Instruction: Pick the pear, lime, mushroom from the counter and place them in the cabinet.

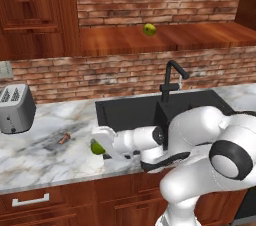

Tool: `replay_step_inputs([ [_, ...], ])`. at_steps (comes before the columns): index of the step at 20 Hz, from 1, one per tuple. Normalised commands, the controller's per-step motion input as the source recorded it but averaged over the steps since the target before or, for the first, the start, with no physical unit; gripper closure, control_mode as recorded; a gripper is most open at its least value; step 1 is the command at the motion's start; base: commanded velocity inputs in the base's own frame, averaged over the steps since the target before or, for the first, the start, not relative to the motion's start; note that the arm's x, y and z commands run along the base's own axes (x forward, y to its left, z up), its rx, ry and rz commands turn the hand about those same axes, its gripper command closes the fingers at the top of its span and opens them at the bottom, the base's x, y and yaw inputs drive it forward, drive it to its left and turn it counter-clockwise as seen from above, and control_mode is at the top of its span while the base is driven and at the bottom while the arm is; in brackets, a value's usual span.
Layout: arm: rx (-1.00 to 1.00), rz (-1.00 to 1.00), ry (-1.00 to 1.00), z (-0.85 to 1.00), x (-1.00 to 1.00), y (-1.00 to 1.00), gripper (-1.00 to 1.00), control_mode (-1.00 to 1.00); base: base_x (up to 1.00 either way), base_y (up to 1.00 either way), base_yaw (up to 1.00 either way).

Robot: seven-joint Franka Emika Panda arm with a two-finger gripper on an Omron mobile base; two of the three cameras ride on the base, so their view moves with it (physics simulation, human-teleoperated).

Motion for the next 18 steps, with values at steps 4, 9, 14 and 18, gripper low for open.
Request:
replay_step_inputs([
  [4,0.21,0.00,-0.02,1.00,0.04,-0.21,1.00,-1.00,0.00,0.00,0.00],
  [9,0.26,0.00,-0.02,1.00,0.02,-0.24,1.00,-1.00,0.00,0.00,0.00],
  [14,0.30,0.00,0.11,1.00,-0.12,-0.24,1.00,-1.00,0.00,0.00,0.00],
  [18,0.35,0.00,0.28,1.00,-0.36,-0.13,1.00,-1.00,0.00,0.00,0.00],
])
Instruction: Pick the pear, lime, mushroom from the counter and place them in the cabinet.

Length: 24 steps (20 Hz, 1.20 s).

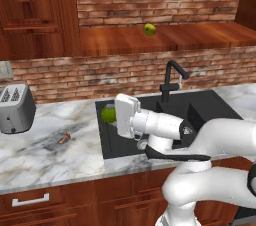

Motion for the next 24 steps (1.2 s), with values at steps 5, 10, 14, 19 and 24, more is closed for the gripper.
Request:
replay_step_inputs([
  [5,0.26,0.00,0.60,1.00,-0.33,0.00,1.00,-1.00,0.00,0.00,0.00],
  [10,0.28,0.00,0.66,1.00,-0.30,-0.01,1.00,-1.00,0.00,0.00,0.00],
  [14,0.30,0.00,0.72,1.00,-0.40,-0.09,1.00,-1.00,0.00,0.00,0.00],
  [19,0.30,0.00,0.72,1.00,-0.40,-0.13,1.00,-1.00,0.00,0.00,0.00],
  [24,0.30,0.00,0.69,1.00,-0.37,-0.18,1.00,-1.00,0.00,0.00,0.00],
])
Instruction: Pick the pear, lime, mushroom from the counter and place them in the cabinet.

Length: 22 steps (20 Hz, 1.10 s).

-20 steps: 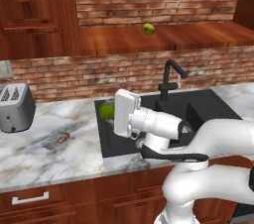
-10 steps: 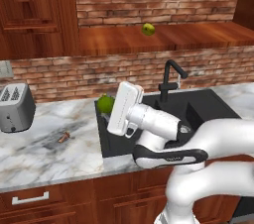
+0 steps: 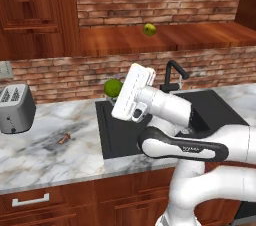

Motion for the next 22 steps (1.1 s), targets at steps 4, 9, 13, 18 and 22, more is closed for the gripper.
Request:
replay_step_inputs([
  [4,0.32,0.00,0.64,1.00,-0.28,-0.20,1.00,-1.00,0.00,0.00,0.00],
  [9,0.36,0.00,0.57,1.00,-0.26,-0.48,1.00,-1.00,0.00,0.00,0.00],
  [13,0.40,0.00,0.53,1.00,-0.11,-0.76,1.00,-1.00,0.00,0.00,0.00],
  [18,0.28,0.00,0.44,1.00,0.00,-0.77,1.00,-1.00,0.00,0.00,0.00],
  [22,0.06,0.00,0.47,1.00,0.00,-0.71,1.00,-1.00,0.00,0.00,0.00],
])
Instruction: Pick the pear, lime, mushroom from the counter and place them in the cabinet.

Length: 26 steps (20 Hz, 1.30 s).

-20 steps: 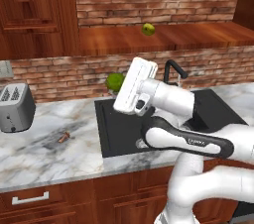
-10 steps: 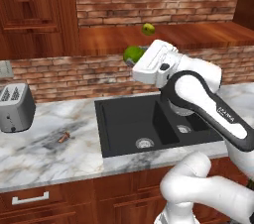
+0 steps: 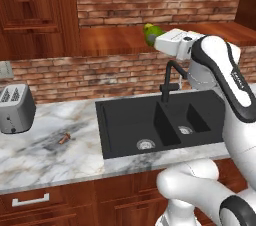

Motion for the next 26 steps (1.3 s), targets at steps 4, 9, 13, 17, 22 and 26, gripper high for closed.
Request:
replay_step_inputs([
  [4,0.00,0.00,0.43,0.92,0.03,-0.56,1.00,-1.00,0.00,0.00,0.00],
  [9,-0.04,-0.03,0.49,0.65,0.32,-0.25,1.00,-1.00,0.00,0.00,0.00],
  [13,-0.12,-0.05,0.41,0.10,0.61,0.00,1.00,-1.00,0.00,0.00,0.00],
  [17,-0.18,-0.07,0.40,0.00,0.82,0.19,1.00,-1.00,0.00,0.00,0.00],
  [22,-0.14,-0.07,0.24,0.05,0.70,0.60,1.00,-1.00,0.00,0.00,0.00],
  [26,-0.07,-0.09,0.21,0.10,0.76,0.57,1.00,-1.00,0.00,0.00,0.00],
])
